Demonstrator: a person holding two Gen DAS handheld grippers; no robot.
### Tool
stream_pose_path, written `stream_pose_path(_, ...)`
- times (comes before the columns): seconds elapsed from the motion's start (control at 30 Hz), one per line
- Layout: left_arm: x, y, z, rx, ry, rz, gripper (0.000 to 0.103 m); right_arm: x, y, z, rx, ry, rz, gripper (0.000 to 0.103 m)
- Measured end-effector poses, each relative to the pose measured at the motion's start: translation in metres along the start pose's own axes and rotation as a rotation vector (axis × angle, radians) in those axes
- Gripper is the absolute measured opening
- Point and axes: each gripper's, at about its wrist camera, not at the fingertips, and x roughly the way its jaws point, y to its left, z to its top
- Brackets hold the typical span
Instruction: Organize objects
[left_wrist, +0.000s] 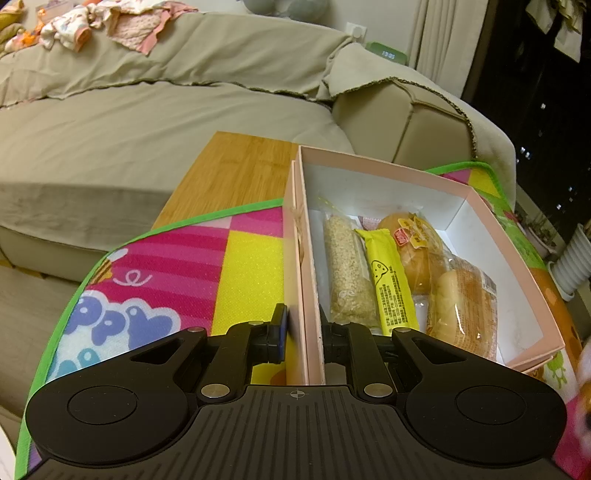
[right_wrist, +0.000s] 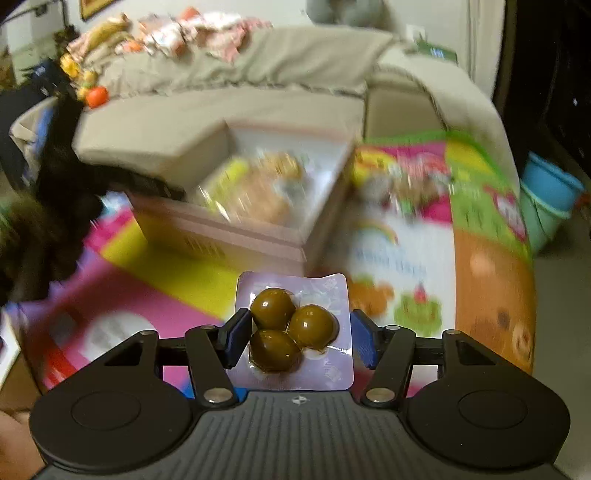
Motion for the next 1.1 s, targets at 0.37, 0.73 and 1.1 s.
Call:
stream_pose_path(0.37, -0.001, 0.001, -0.001, -0.006, -0.002, -0.014, 0.016, 0.011, 0.027, 0.142, 0.036, -0.228, 0.124, 0.061)
stream_pose_path(0.73, -0.001, 0.0, -0.002, -0.008, -0.009, -0.018, 0.016, 0.03, -0.03, 0.137, 0.134, -0.21, 0.054, 0.07)
stream_pose_path(1.1, -0.001, 0.001, -0.001, -0.001, -0.008, -0.016, 0.016, 0.094, -0.138, 0.097, 0.389, -0.053, -0.166, 0.08)
